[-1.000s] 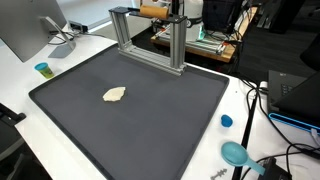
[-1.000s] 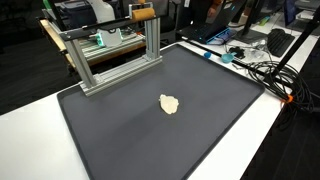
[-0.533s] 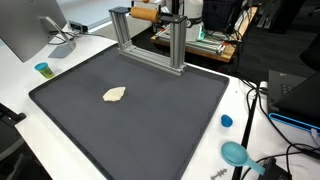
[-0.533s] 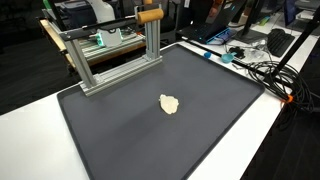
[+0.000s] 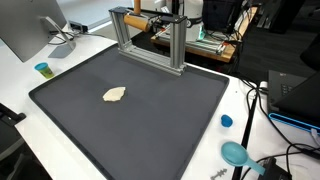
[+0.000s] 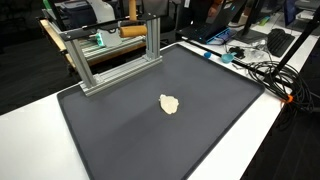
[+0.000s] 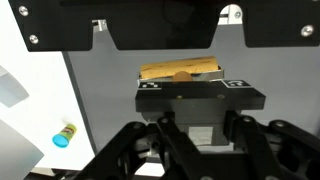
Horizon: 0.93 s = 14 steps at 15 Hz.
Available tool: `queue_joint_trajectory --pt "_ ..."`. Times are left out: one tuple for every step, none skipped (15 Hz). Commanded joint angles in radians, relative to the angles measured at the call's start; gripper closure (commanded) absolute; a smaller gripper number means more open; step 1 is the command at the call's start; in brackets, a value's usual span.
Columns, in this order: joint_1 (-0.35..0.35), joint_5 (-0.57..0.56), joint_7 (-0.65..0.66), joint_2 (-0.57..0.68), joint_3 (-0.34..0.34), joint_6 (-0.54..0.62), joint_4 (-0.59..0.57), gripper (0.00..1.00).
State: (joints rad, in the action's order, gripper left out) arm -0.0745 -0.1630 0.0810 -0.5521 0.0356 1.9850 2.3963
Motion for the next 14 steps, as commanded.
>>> queue_joint_trajectory --pt "0.027 0.001 -0.034 -0.024 -0.008 -0.043 0.03 0.78" --pt "0.032 0.001 -0.04 -0.026 -0.007 -0.06 0.035 0.78" --pt "0.038 0.001 -0.048 -0.027 -0.008 -0.071 0.038 0.78" --pt "0.043 0.008 -0.05 -0.025 -0.011 -0.085 0.039 0.78" --pt "0.046 0.022 -0.046 -0.021 -0.013 -0.09 0.033 0.78" --pt "0.047 0.024 -0.036 -0.023 -0.009 -0.089 0.035 0.78" --pt "0.053 0.03 -0.036 -0.025 -0.008 -0.082 0.039 0.78" --pt "0.059 0.036 -0.029 -0.022 -0.003 -0.078 0.042 0.78" --pt "0.067 0.044 -0.025 -0.022 0.001 -0.073 0.045 0.78" --pt "0.071 0.048 -0.012 -0.022 0.007 -0.073 0.046 0.78" --pt "0.075 0.049 -0.001 -0.024 0.014 -0.071 0.047 0.78" --pt "0.077 0.048 0.007 -0.021 0.018 -0.074 0.045 0.78" --pt "0.077 0.043 0.017 -0.022 0.023 -0.074 0.047 0.78" --pt "0.078 0.041 0.019 -0.019 0.023 -0.075 0.048 0.78"
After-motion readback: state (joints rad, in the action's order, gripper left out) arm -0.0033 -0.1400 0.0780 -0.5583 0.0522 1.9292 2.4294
